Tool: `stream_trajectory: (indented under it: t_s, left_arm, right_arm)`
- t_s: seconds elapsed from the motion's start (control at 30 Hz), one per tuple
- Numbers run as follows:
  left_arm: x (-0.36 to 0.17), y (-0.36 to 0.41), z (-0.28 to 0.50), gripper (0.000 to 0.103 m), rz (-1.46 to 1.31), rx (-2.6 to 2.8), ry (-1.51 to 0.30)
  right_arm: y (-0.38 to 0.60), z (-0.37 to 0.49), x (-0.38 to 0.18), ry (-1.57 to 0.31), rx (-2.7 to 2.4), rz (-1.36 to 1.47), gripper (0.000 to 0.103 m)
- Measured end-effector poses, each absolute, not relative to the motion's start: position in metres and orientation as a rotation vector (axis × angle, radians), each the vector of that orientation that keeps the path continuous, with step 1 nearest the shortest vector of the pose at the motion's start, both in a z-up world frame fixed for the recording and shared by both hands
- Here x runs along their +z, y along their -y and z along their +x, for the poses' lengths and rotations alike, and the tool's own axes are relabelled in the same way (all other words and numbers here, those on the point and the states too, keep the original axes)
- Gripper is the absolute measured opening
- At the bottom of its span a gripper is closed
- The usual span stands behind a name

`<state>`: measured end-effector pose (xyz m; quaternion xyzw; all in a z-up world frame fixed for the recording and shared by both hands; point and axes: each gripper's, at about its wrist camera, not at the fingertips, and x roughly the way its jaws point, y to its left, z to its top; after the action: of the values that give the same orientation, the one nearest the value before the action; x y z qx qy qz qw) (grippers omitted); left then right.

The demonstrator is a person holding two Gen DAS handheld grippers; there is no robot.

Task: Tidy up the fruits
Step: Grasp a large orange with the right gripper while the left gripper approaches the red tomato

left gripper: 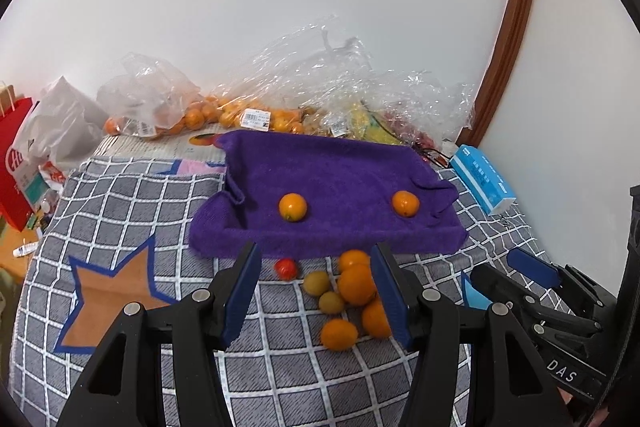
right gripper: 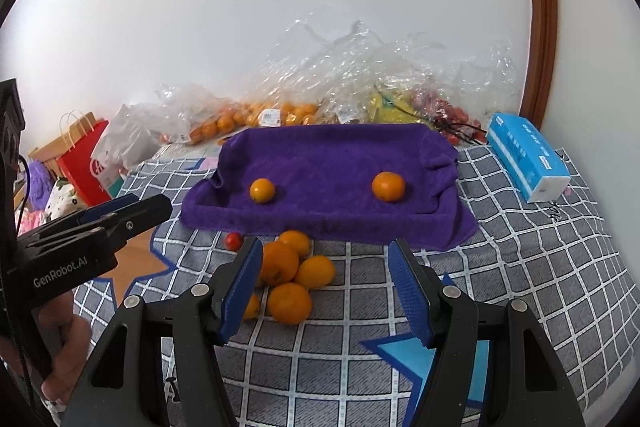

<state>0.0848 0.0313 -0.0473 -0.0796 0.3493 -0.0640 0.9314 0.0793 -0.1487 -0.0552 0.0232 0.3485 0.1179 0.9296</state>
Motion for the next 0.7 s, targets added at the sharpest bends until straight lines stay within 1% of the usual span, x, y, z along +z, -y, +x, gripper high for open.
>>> stream_trajectory:
  t_s: [0.27,0.7]
  left_arm:
    - [-0.056,-0.041,0.085,0.054,-0.172,-0.129,-0.731]
    - [-0.084,-0.071,0.101,0.054,-0.235,-0.079,-0.779]
  right_arm:
    - [0.145,0.08,-0.06,-0.705,0.253,0.062,0.065]
    - [0.138,0.096,-0.085,-0.757,0.26,0.053,0.065]
